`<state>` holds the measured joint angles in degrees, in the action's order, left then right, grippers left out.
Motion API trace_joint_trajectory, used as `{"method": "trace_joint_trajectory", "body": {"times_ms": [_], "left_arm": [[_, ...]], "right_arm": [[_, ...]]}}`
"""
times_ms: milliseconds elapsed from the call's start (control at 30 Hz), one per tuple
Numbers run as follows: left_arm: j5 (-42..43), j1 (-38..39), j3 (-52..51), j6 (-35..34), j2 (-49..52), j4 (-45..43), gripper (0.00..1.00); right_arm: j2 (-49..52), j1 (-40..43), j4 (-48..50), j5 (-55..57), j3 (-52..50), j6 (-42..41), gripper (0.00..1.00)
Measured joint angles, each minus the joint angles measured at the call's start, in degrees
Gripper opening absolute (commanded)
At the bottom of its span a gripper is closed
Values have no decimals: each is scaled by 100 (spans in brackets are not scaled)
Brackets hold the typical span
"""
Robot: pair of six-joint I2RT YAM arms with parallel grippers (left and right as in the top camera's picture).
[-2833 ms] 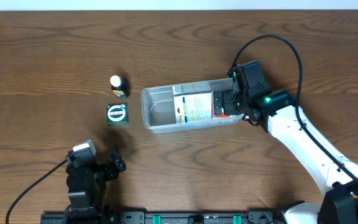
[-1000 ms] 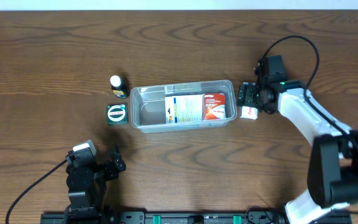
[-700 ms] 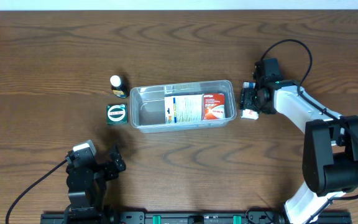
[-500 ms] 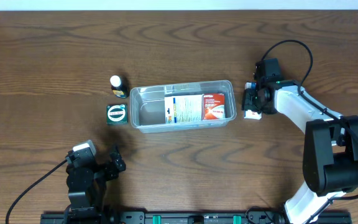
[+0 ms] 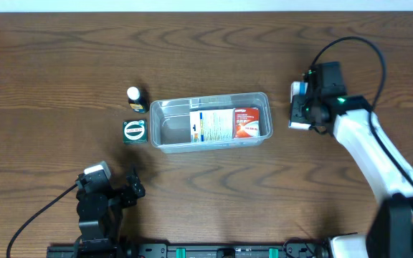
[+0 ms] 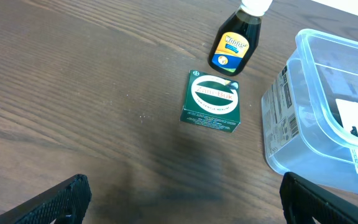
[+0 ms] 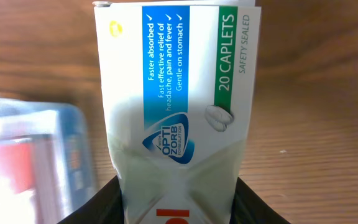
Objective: Pack container
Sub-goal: 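Lift the Panadol box and lower it into the container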
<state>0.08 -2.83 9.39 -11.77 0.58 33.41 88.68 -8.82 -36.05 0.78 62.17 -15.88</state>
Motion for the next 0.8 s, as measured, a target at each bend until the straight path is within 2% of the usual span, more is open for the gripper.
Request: {"method": "trace_joint_trajectory", "body": {"times_ms": [200,433,500,533,600,733,800], "left_arm": [[0,0,0,0,0,0,98],[0,0,0,0,0,0,98],[0,0,0,0,0,0,98],[0,0,0,0,0,0,98],[0,0,0,2,0,0,98],[0,0,0,0,0,0,98],[0,0,0,0,0,0,98]], "right_arm": [[-918,-501,125,-120,0,297,35],[-1102,-1668,787,-229,2,1416,38],[-1054,-1974,1019,-240,2,1864,44],[-1019,-2129,1139,-243,2,2111,54],[-933,-2374,1335,-254,2,2529,61],[-708,-2741,1633,-345,2,3414,63],[-518,-2876,1775,-496,2,3910,58]]}}
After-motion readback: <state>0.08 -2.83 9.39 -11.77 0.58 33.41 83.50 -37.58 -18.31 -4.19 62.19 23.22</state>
